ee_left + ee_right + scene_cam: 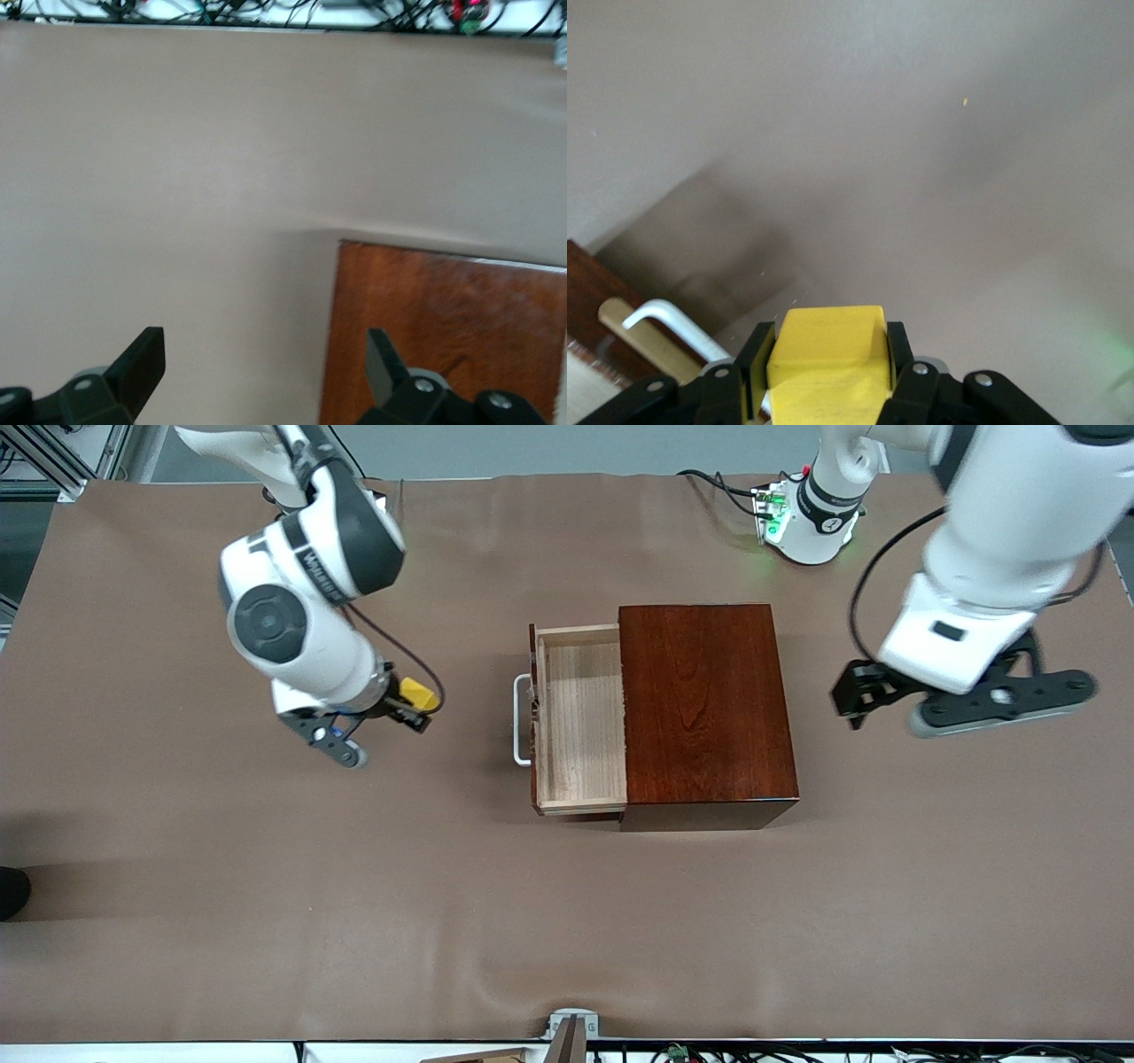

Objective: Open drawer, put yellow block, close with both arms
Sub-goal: 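Carry the yellow cube over the open drawer with the right gripper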

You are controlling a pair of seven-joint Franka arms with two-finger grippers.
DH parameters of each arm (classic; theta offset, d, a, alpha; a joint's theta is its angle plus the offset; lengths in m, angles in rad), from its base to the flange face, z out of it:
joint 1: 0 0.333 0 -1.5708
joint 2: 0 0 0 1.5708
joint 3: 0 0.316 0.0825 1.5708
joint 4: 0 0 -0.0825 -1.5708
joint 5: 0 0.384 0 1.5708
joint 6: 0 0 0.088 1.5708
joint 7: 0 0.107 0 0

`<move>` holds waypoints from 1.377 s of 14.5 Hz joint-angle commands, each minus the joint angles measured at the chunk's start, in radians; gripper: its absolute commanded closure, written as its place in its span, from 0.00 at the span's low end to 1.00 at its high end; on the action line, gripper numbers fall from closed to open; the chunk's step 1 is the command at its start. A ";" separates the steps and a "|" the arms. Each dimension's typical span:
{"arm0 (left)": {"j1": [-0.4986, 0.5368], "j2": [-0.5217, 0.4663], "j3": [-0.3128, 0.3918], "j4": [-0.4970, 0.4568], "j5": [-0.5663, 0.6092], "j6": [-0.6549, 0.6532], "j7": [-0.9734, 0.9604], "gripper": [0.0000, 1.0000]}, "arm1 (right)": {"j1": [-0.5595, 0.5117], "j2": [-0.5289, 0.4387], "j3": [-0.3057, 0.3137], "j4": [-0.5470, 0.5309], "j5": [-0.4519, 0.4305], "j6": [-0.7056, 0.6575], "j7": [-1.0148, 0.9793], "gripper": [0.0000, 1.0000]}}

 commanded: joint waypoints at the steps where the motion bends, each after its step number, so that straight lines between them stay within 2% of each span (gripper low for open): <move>1: 0.045 -0.059 -0.010 -0.057 -0.014 -0.019 0.073 0.00 | 0.061 -0.002 -0.011 0.034 0.011 -0.017 0.137 0.99; 4: 0.117 -0.069 -0.010 -0.058 -0.025 -0.019 0.199 0.00 | 0.102 0.003 -0.011 0.055 0.031 -0.011 0.257 0.99; 7: 0.215 -0.076 -0.010 -0.066 -0.094 -0.019 0.329 0.00 | 0.153 0.033 -0.012 0.098 0.068 -0.002 0.432 0.99; 10: 0.217 -0.080 -0.010 -0.066 -0.102 -0.020 0.334 0.00 | 0.205 0.082 -0.014 0.140 0.063 -0.002 0.628 0.99; 14: 0.216 -0.103 -0.013 -0.099 -0.103 -0.019 0.337 0.00 | 0.234 0.113 -0.014 0.149 0.066 0.065 0.744 0.99; 15: 0.220 -0.121 -0.022 -0.136 -0.103 -0.007 0.339 0.00 | 0.239 0.124 -0.014 0.149 0.066 0.088 0.794 0.99; 18: 0.333 -0.261 -0.161 -0.340 -0.103 0.116 0.339 0.00 | 0.265 0.151 -0.014 0.149 0.066 0.155 0.912 0.99; 20: 0.341 -0.305 -0.171 -0.406 -0.103 0.127 0.339 0.00 | 0.288 0.170 -0.015 0.148 0.065 0.162 0.922 0.99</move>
